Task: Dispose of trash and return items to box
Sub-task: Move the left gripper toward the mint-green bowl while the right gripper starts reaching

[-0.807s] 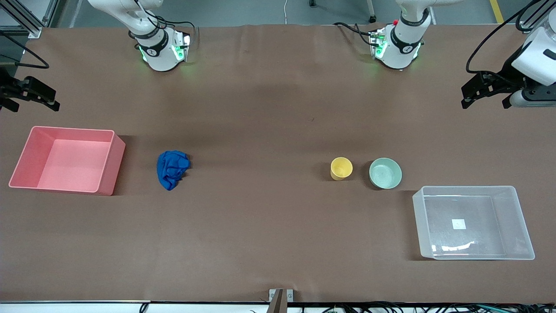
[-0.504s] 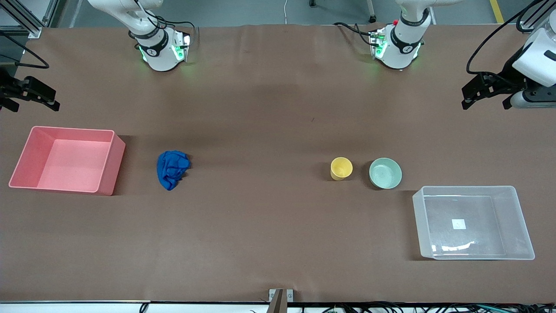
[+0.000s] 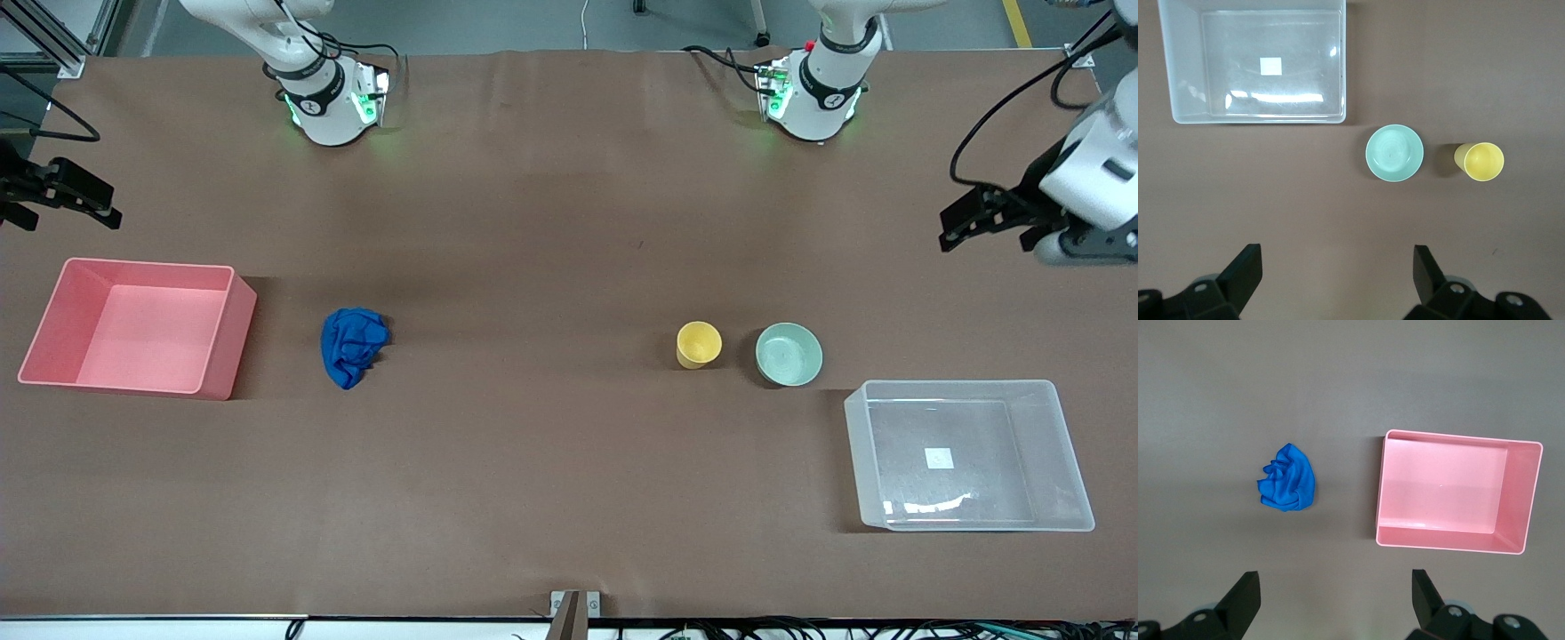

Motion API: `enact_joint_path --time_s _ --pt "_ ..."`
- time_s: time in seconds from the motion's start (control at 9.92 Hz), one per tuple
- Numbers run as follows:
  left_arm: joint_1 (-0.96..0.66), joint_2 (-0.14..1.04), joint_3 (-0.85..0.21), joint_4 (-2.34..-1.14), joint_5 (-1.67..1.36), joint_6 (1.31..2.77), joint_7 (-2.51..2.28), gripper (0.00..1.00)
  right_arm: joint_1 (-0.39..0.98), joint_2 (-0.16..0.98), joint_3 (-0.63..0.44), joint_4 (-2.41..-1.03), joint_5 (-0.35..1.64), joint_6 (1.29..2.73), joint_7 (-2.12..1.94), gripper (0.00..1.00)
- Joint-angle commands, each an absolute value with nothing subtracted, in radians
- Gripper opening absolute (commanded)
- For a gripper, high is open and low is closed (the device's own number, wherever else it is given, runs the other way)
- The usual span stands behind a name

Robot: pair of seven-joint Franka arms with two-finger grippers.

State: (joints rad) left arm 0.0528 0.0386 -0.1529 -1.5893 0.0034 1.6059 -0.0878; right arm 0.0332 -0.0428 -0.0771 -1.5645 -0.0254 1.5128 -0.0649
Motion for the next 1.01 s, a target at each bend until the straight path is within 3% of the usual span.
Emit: enact_joint_path --time_s 0.0,0.5,0.91 --pt "0.057 0.089 -0.149 -1.671 0.002 1.713 -0.091 1.0 0.018 -0.029 -0.067 -1.543 -0.021 1.506 -0.069 1.0" --pt "0.094 0.178 -0.158 -1.984 0.005 2.171 -0.205 1.0 0.029 -0.025 -0.067 -1.554 -0.021 1.528 -0.066 1.0" --pt "0.06 0.277 -0.163 -2.228 0.005 2.607 -0.278 1.0 0.046 0.069 -0.064 -1.572 -0.021 1.621 -0.064 0.99"
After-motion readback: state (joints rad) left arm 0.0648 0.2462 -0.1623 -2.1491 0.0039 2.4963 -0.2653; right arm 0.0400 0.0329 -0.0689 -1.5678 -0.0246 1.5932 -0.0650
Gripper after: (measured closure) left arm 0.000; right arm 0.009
